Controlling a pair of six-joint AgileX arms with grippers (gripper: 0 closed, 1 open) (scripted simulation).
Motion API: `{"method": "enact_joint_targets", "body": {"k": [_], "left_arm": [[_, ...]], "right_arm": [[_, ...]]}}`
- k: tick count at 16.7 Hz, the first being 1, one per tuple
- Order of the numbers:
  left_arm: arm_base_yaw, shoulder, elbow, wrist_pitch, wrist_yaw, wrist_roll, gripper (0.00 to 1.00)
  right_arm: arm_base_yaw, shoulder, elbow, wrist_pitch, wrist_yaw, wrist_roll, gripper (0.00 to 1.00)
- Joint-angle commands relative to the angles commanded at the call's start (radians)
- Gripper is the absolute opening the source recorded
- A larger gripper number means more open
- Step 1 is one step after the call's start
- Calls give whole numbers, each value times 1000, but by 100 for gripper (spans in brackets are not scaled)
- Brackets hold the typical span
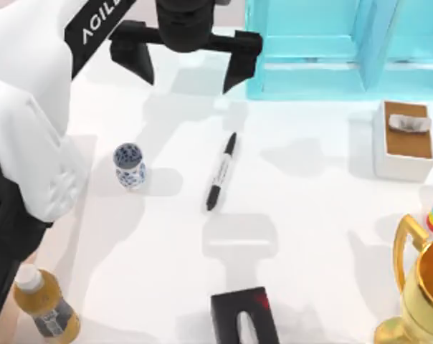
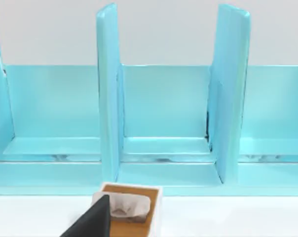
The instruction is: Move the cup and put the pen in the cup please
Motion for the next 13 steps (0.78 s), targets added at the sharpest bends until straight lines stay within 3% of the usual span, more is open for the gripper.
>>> {"method": "enact_joint_targets", "body": {"k": [6,13], "left_arm": [[-139,-30,-343,201,-80,-29,100],[-154,-29,-380,233,-91,-32,100]], "right_arm": [[0,0,0,0,0,0,100],[0,0,0,0,0,0,100]]}}
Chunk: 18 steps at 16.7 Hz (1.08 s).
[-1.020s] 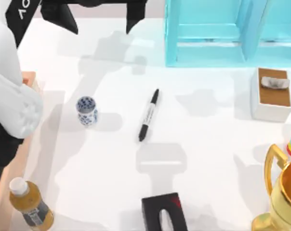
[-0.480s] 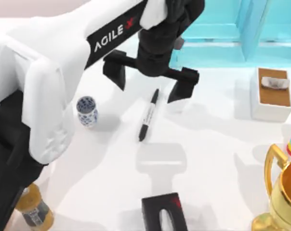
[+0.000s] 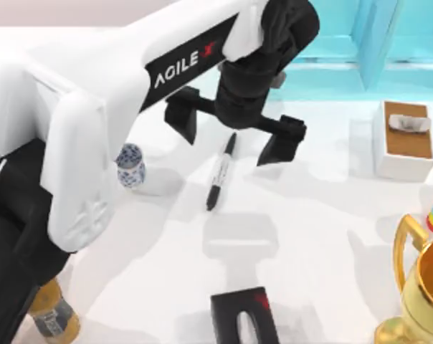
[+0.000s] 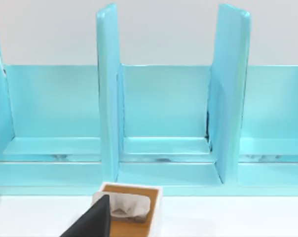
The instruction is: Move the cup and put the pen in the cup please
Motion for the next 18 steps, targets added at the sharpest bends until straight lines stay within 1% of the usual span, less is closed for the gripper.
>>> {"method": "enact_joint_targets", "body": {"k": [3,11,16,18], "left_arm": [[5,8,-44,60,-1,8,100],[32,59,-254,325,0,37,100],[34,62,-267,341,0,38,100],[34,62,-267,341,0,38,85]], "right_arm": [[0,0,0,0,0,0,100],[0,0,0,0,0,0,100],[0,0,0,0,0,0,100],[0,0,0,0,0,0,100]]}}
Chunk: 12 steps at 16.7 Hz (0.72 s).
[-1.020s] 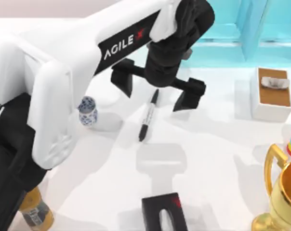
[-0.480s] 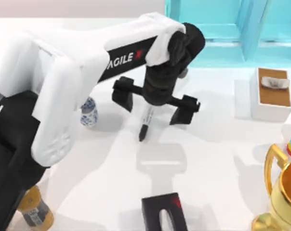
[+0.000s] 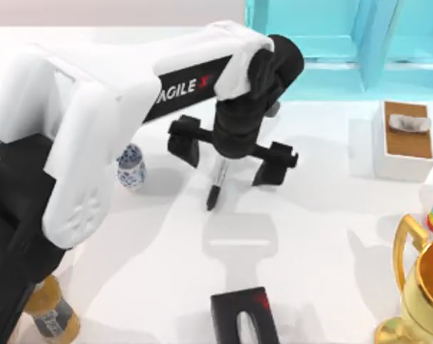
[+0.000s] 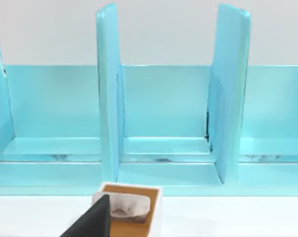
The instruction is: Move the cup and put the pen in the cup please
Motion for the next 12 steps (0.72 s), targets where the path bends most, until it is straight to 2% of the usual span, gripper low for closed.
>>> {"method": "enact_joint_targets", "body": {"k": [11,12], "left_arm": [[0,0,0,0,0,0,2],[0,0,0,0,0,0,0]], "right_arm": [[0,0,0,0,0,0,100],[0,0,0,0,0,0,100]]}}
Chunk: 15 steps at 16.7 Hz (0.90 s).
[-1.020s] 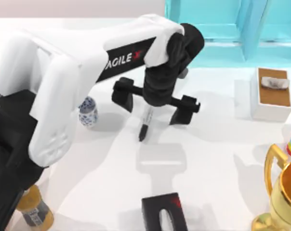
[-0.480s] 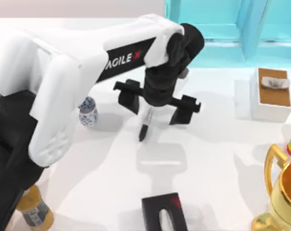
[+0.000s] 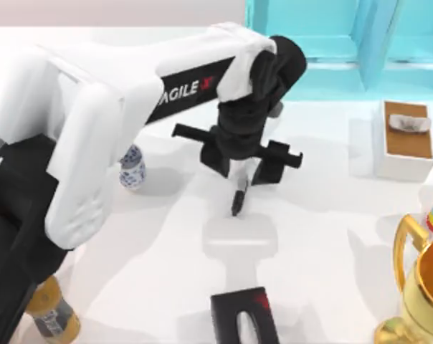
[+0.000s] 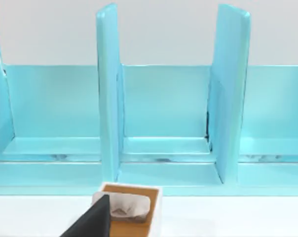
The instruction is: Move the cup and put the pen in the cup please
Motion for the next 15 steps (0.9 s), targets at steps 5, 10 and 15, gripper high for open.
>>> {"method": "enact_joint_targets", "body": {"k": [5,10,15], "left_arm": [[0,0,0,0,0,0,0],[-26,-74,4,-16,48,-30,0],[-87,-245,-115,-80,35,-96,0]], "right_arm": [[0,0,0,0,0,0,100],[0,0,0,0,0,0,100],[0,0,0,0,0,0,100]]}}
